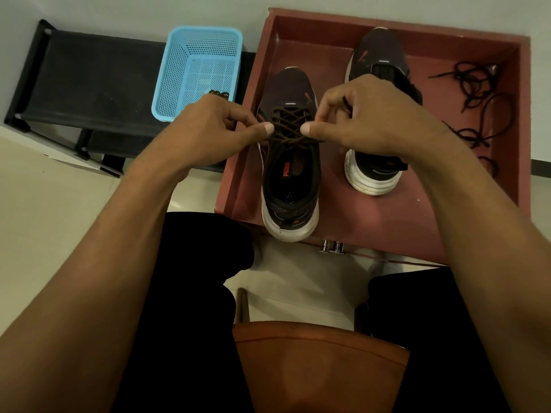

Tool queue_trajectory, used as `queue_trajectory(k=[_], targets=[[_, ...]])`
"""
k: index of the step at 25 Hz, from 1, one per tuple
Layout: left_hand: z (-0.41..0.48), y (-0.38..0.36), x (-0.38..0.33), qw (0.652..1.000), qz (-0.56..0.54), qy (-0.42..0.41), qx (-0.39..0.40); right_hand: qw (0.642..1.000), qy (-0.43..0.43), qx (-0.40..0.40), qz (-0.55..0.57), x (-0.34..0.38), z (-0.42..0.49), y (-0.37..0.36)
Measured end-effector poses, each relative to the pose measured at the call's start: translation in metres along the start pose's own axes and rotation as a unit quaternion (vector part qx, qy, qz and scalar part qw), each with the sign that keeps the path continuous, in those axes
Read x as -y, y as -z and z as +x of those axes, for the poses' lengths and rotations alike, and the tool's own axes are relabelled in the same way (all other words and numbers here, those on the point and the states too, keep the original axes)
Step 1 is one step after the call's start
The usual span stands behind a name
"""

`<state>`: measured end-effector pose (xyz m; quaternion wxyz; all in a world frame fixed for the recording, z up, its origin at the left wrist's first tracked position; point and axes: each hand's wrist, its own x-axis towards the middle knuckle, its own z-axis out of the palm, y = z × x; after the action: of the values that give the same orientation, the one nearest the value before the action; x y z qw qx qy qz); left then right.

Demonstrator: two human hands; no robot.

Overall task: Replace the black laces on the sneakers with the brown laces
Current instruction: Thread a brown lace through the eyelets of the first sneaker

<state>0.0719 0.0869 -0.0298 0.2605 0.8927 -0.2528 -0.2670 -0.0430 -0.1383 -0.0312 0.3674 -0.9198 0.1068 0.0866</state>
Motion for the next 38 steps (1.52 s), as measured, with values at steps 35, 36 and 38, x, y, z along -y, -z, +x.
queue_trajectory(k=[35,36,38], targets=[[-0.003,-0.018,-0.019,0.954,-0.291,-0.006,0.069,0.996,-0.025,0.029,-0.075,0.014,-0.009,0.002],[-0.003,-0.018,-0.020,0.952,-0.297,0.002,0.074,0.998,-0.039,0.031,-0.025,0.012,-0.008,0.003],[-0.003,-0.019,-0.022,0.951,-0.299,0.010,0.081,0.991,-0.074,0.039,0.105,0.009,-0.007,0.002]])
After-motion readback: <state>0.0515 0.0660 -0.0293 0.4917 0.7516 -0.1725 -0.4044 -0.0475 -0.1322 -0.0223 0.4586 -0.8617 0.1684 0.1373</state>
